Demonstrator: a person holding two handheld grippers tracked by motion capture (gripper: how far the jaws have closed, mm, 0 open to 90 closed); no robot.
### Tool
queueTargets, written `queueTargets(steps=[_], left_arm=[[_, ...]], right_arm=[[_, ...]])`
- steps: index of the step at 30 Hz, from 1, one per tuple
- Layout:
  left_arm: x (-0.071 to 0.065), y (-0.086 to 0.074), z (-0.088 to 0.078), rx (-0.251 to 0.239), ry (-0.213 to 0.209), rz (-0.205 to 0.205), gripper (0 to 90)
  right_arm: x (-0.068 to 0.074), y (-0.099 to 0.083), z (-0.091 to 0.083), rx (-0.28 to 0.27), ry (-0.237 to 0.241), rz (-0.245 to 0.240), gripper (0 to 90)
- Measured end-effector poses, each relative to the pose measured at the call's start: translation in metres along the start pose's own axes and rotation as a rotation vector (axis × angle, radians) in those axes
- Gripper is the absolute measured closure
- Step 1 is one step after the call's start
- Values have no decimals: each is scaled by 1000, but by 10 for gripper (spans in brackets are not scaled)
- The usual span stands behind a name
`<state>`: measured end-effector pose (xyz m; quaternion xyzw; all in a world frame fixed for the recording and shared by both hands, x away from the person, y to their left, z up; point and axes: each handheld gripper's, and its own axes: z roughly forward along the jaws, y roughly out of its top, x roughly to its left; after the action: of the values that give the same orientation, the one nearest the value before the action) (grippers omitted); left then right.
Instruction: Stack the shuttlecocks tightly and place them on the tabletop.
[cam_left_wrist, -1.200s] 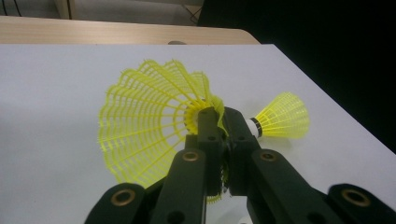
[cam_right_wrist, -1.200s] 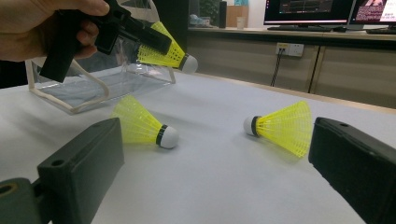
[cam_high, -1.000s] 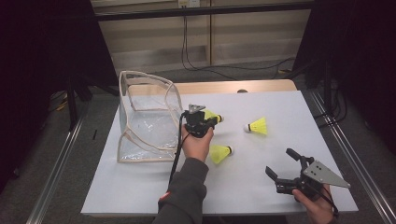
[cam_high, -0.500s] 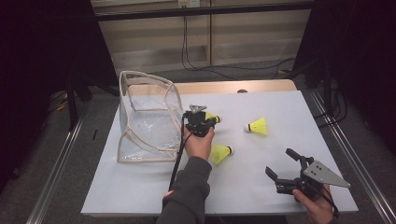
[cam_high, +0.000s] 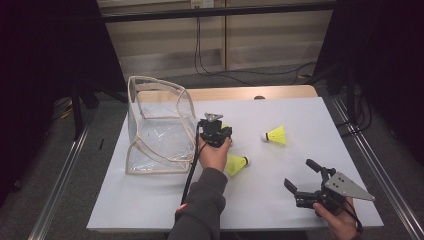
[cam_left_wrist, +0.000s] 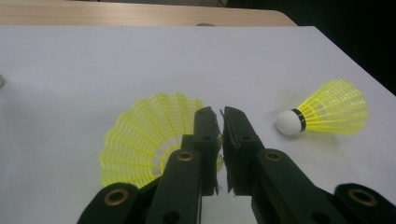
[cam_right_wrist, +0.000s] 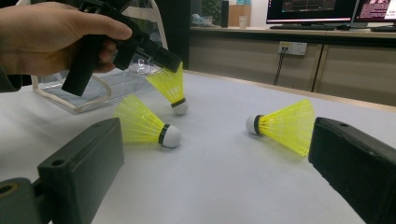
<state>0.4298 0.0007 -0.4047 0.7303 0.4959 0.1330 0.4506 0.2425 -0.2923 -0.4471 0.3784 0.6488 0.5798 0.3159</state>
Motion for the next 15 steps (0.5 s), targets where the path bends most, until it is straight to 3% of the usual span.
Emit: queueTargets(steps=[15], left_arm=[[2, -1, 10, -35, 14, 9, 860]], right_arm=[[-1, 0, -1, -2, 1, 6, 28]])
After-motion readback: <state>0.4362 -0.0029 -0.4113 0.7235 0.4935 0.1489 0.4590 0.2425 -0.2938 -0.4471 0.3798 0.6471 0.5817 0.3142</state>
